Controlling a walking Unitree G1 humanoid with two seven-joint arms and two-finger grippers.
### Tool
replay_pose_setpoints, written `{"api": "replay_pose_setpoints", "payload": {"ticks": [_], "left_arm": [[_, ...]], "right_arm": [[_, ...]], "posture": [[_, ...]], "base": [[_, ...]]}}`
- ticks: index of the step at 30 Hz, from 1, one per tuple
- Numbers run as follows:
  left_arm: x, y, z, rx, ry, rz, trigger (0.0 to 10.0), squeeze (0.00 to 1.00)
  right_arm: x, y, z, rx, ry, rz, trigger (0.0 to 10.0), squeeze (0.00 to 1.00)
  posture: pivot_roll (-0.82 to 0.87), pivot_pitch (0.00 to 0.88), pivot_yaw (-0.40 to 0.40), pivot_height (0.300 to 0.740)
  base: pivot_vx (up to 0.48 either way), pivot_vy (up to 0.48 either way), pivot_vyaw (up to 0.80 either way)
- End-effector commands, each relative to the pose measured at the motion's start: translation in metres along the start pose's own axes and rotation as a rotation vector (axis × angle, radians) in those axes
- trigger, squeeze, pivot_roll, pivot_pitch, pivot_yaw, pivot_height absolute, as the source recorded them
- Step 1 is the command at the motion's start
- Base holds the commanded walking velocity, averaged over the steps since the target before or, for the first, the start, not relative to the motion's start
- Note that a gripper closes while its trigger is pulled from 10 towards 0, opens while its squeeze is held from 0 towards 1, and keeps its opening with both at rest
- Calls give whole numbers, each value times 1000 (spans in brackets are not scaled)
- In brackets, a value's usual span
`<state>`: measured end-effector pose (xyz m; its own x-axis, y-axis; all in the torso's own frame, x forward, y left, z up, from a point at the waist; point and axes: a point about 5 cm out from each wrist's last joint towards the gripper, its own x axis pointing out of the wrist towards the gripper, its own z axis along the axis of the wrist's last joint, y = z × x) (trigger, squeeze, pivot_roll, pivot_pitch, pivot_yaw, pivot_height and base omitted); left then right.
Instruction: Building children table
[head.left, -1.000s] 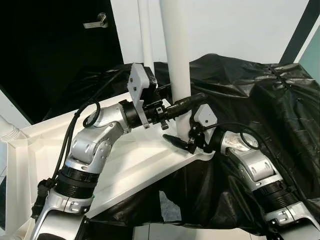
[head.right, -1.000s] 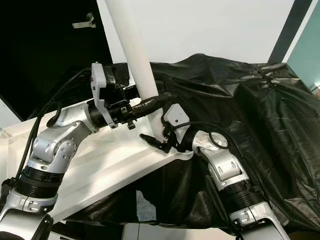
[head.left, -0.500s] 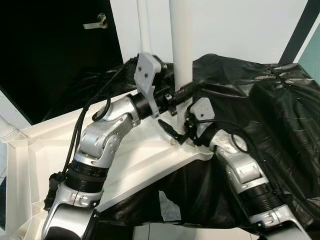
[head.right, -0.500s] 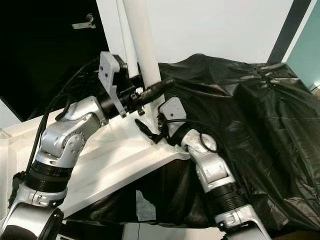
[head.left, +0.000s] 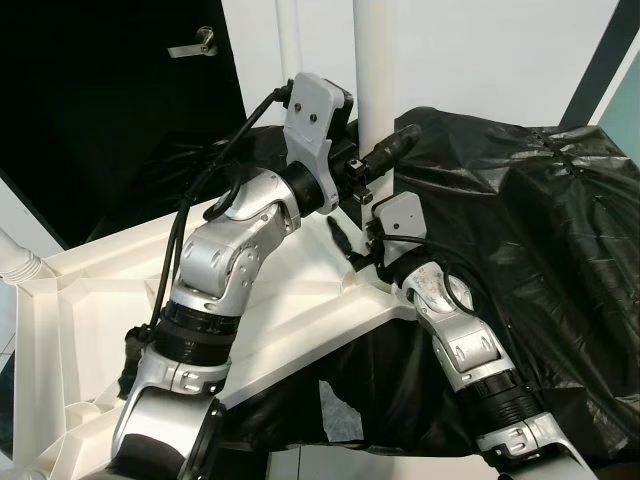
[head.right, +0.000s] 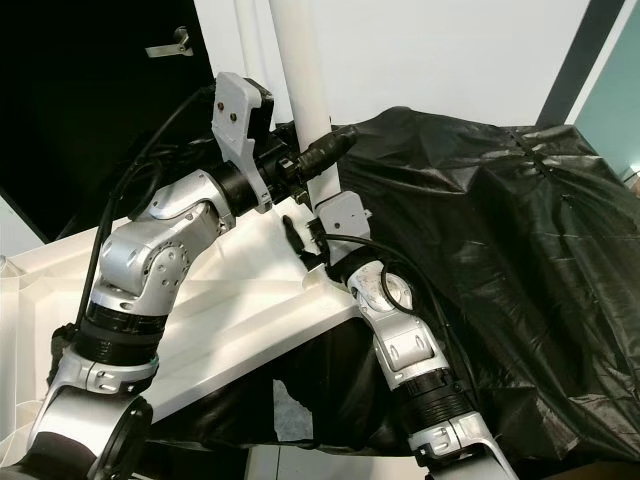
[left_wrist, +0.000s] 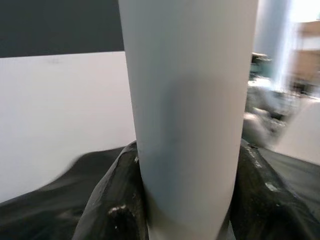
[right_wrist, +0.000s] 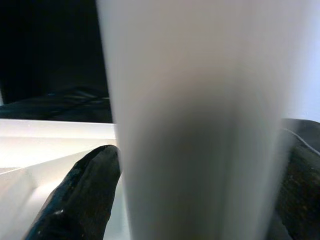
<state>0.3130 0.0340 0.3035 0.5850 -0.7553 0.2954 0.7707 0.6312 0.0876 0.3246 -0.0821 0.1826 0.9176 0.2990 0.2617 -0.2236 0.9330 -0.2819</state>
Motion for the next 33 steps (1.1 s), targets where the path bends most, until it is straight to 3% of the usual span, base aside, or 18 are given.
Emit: {"api": "replay_pose_setpoints", "payload": {"ticks": [1,8,10,16,17,18,19,22,29,30,31,33], "left_arm": [[4,2,5,1,-3,69,10000,0],[8,-1,8,-7,-5,87,10000,0],[10,-3,9,-5,-3,89,10000,0],[11,-5,9,-5,2,90,10000,0],[11,-6,9,-5,2,88,10000,0],[11,-6,9,-5,2,88,10000,0],[12,-7,10,-6,1,93,10000,0],[12,-9,13,-5,-8,94,10000,0],[11,-16,15,-49,-45,21,10000,0],[11,-18,15,-65,-51,-2,10000,204],[9,-19,15,-72,-62,-20,10000,1000],[8,-18,15,-61,-65,-16,10000,1000]], "right_arm": [[5,-2,3,-4,-8,-73,10000,0],[6,-2,7,-2,-32,-103,10000,0],[6,-3,8,-27,-40,-115,4745,0],[7,-2,9,-19,-50,-134,4627,0],[8,-2,10,-10,-50,-144,3569,0],[8,-2,10,-10,-50,-144,3569,0],[9,-2,9,3,-45,-155,745,0],[10,-2,8,28,-32,-175,0,0],[10,-4,7,39,-26,-197,0,0],[10,-4,6,39,-25,-200,3686,0],[11,-5,6,39,-22,-206,10000,0],[11,-7,6,40,-20,-212,10000,0]], "posture": [[-22,0,33,740],[-18,0,30,740],[-17,0,32,740],[-17,0,34,740],[-16,0,35,740],[-16,0,35,740],[-14,0,36,740],[-13,0,38,740],[-12,0,40,740],[-13,0,40,740],[-13,0,40,740],[-13,0,39,740]], "base": [[0,0,0],[0,0,0],[0,0,0],[0,0,0],[0,0,0],[0,0,0],[0,0,0],[0,0,0],[0,0,0],[0,0,0],[0,0,0],[0,0,0]]}}
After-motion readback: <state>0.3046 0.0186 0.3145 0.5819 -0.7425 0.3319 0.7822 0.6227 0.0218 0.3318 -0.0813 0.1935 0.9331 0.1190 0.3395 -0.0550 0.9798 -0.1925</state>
